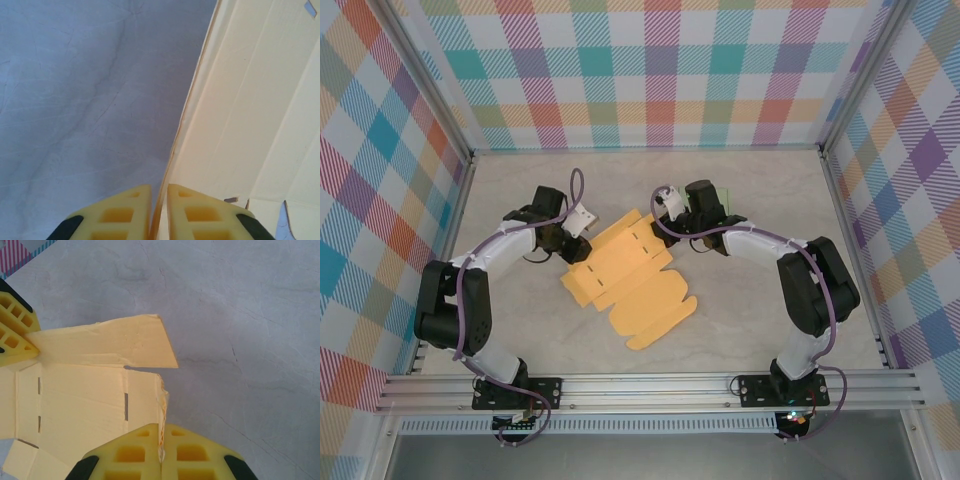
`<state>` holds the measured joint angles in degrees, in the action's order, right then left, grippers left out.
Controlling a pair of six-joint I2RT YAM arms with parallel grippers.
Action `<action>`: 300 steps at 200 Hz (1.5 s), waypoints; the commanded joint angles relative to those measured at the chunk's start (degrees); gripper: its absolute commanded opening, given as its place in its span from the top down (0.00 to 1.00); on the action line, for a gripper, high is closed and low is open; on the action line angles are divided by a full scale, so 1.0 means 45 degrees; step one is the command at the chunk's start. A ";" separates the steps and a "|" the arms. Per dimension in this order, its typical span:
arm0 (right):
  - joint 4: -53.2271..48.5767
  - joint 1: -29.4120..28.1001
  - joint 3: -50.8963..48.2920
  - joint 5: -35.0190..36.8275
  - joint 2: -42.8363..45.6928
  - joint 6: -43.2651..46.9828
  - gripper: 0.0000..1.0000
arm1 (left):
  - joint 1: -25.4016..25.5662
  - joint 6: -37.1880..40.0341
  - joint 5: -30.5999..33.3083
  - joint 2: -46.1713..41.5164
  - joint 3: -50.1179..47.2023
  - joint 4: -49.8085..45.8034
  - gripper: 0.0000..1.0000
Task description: Fold the paper box
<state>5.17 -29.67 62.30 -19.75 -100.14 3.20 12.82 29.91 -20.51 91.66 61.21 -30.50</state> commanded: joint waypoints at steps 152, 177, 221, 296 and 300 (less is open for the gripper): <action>-0.4879 0.1112 0.0862 0.3192 0.2349 -0.6539 0.55 | 0.5334 0.2326 1.0961 -0.1781 -0.2174 0.4804 1.00; -0.5443 0.1384 0.1062 0.2896 0.3277 -0.6703 0.53 | 0.5746 0.2892 1.1658 -0.1725 -0.2439 0.5781 1.00; -0.5333 0.1376 0.2516 0.0176 0.2783 -0.7071 0.49 | 0.6428 0.4360 1.3036 -0.1667 -0.3135 0.7815 1.00; -0.5713 0.1302 0.5025 -0.1604 -0.0331 -0.7370 0.44 | 0.6837 0.5415 1.3684 -0.0845 -0.3588 1.0040 1.00; -0.5727 0.1286 0.5077 -0.1622 -0.0461 -0.7372 0.44 | 0.6842 0.5461 1.3752 -0.0778 -0.3583 1.0123 1.00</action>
<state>-18.96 -23.33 82.87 -23.11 -99.57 -28.77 42.39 51.94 38.44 86.00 45.17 10.33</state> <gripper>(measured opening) 0.557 0.050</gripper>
